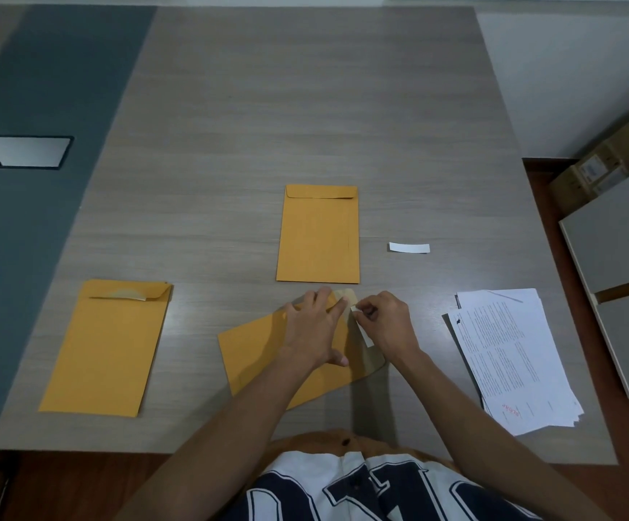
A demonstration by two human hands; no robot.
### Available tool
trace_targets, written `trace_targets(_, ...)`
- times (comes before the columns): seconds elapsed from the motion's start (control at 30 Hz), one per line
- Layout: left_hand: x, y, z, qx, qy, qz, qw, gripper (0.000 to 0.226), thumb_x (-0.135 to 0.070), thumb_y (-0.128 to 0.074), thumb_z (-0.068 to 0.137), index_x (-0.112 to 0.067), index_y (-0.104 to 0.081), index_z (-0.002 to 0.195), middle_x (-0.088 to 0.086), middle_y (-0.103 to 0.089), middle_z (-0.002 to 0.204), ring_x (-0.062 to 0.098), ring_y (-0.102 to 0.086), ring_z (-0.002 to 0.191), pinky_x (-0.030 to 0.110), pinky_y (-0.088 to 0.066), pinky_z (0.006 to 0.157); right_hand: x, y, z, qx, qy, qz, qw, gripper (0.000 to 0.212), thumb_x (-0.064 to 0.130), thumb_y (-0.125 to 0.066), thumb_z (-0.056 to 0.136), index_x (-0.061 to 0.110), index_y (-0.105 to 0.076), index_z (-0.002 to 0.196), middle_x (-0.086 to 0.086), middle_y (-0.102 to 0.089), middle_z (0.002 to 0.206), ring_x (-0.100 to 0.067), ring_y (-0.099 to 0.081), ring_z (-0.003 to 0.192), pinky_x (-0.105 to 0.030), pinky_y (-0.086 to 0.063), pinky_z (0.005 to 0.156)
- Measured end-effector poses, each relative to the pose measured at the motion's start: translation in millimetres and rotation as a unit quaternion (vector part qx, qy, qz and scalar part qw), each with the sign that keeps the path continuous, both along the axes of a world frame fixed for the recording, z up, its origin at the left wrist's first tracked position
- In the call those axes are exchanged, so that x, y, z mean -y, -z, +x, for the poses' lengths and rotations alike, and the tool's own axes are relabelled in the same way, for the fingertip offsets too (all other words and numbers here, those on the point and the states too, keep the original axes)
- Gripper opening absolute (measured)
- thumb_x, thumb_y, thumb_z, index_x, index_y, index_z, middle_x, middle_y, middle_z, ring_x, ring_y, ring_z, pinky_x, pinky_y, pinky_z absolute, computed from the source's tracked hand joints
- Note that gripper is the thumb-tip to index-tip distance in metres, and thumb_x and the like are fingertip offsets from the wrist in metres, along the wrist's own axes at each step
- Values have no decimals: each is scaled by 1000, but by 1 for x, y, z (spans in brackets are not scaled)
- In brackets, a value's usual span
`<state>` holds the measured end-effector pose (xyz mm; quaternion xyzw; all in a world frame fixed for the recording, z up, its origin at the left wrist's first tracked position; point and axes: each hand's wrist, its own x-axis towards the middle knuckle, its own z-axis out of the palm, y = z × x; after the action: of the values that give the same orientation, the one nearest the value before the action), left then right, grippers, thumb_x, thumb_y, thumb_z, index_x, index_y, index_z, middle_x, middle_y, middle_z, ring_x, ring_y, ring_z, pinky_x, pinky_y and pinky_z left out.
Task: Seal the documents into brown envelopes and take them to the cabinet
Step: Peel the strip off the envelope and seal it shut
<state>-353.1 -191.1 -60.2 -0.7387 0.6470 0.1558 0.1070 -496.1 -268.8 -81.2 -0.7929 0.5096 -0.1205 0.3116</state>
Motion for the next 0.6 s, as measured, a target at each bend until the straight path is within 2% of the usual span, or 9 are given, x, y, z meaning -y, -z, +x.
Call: trace_targets(0.6, 1, -1, 0, -5, -4, 2, 1000, 111, -74, -73, 57, -34, -23, 147, 5, -21, 148, 28, -27, 133, 53, -38, 95, 2, -1, 2, -5, 4, 13, 1000, 16, 23, -74, 84, 15, -74, 98, 0, -63, 89, -10, -59, 76, -23, -53, 74)
